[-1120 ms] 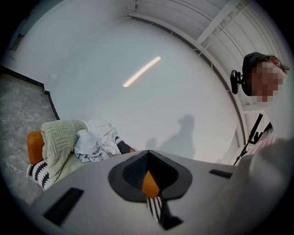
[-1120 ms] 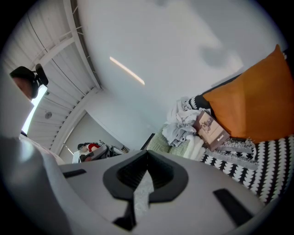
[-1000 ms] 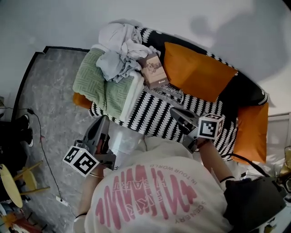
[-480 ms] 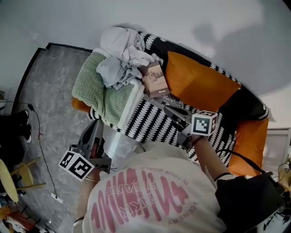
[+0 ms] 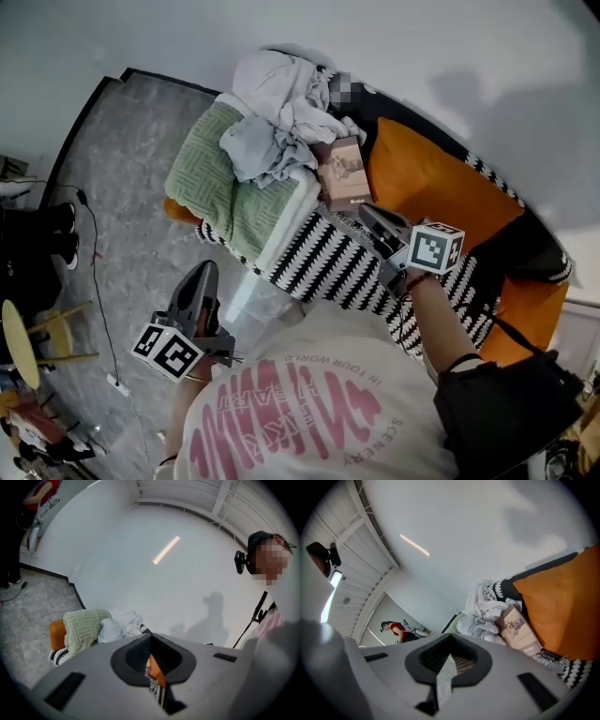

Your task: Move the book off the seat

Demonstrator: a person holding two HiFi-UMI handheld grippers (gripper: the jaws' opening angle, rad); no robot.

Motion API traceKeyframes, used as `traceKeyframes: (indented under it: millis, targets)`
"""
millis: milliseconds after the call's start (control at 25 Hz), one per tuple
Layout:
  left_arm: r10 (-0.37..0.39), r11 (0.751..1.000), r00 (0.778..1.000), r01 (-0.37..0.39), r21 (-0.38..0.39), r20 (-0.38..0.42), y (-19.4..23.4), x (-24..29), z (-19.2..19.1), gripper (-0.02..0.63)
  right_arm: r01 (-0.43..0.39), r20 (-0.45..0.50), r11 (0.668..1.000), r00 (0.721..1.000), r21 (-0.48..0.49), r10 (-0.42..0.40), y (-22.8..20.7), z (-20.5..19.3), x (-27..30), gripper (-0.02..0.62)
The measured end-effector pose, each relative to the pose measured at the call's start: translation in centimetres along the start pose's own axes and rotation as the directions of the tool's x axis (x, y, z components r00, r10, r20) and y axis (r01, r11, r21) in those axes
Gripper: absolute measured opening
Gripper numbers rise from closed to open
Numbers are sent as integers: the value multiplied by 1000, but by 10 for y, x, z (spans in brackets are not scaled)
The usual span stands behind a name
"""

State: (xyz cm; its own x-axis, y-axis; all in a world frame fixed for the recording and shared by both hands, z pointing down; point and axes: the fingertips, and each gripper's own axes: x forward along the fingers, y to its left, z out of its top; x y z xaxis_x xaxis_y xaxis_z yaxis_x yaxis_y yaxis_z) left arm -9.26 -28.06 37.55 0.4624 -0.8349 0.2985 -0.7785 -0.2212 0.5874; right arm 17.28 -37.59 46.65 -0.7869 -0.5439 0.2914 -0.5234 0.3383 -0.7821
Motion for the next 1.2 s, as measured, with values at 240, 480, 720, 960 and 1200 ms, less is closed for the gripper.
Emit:
traceKeyframes:
  millis: [240, 480, 720, 960, 1200]
  targets:
    - [97, 995, 995, -97, -12, -11, 25, 5, -10, 8, 58, 10, 997, 998, 42, -58, -52, 13, 15, 8]
    - [145, 989, 987, -147, -22, -68, 38, 21, -27, 8, 118, -50, 993, 992, -2, -118, -105, 9, 42, 9]
    - [184, 983, 978, -182, 29, -103, 41, 36, -30, 8, 185, -71, 982, 980, -43, -188, -148, 13, 73, 10]
    - [247, 968, 961, -241, 64, -127, 47, 33, -35, 8, 272, -70, 962, 960, -3, -272, -194, 12, 100, 46]
    - [295, 955, 944, -286, 79, -150, 56, 28, -42, 8, 366, -88, 928, 924, -72, -371, -222, 17, 116, 169]
